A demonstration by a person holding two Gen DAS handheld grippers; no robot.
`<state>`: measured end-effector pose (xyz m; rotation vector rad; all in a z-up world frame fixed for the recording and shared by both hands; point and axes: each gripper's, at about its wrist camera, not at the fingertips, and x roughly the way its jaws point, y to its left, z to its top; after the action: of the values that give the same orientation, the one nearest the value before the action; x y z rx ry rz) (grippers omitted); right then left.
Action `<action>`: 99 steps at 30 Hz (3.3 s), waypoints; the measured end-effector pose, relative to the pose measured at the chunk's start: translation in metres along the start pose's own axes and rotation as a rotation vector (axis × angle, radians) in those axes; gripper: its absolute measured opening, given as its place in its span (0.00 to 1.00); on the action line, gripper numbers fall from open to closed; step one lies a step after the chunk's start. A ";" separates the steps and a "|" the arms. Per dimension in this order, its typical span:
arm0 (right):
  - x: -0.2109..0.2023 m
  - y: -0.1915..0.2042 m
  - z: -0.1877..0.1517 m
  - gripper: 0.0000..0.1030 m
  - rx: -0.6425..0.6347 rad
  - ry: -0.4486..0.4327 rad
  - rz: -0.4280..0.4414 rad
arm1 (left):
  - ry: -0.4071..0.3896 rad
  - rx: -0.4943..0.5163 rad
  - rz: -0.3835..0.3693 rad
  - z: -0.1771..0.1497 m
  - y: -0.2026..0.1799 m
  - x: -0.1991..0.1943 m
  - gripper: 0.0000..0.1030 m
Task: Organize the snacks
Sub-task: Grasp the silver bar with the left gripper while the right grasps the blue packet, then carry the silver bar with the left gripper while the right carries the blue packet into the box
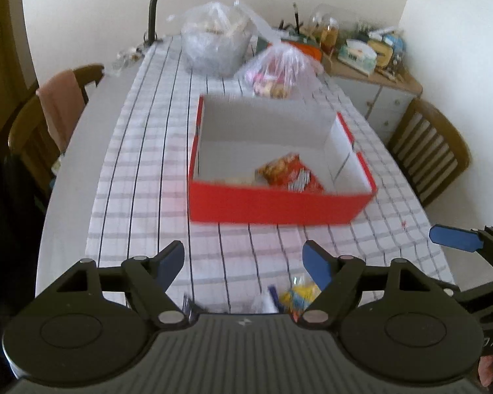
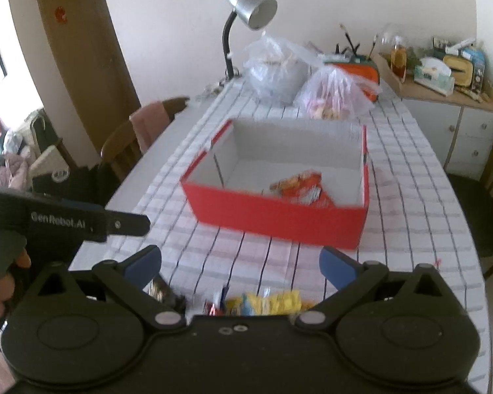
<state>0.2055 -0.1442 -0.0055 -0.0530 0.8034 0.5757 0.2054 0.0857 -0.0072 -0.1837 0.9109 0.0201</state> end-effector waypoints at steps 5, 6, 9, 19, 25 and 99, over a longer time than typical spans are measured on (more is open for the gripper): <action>0.010 0.000 -0.031 1.00 0.067 0.057 0.000 | 0.065 -0.036 0.010 -0.028 0.016 0.011 0.77; 0.011 0.000 -0.036 1.00 0.077 0.065 0.001 | 0.077 -0.042 0.015 -0.033 0.020 0.013 0.77; 0.015 0.003 -0.054 1.00 0.091 0.097 0.007 | 0.115 -0.060 0.014 -0.052 0.030 0.020 0.77; 0.044 0.029 -0.106 0.97 0.005 0.241 0.013 | 0.194 0.082 -0.010 -0.110 0.034 0.041 0.77; 0.059 0.044 -0.125 0.93 -0.085 0.293 0.000 | 0.220 0.214 -0.055 -0.136 0.030 0.052 0.77; 0.000 0.040 -0.107 0.44 0.038 0.075 -0.147 | 0.149 0.016 -0.110 -0.142 0.038 0.005 0.40</action>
<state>0.1138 -0.1376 -0.0741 -0.0982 0.8755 0.4213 0.0930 0.0993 -0.1018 -0.2225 1.0477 -0.1039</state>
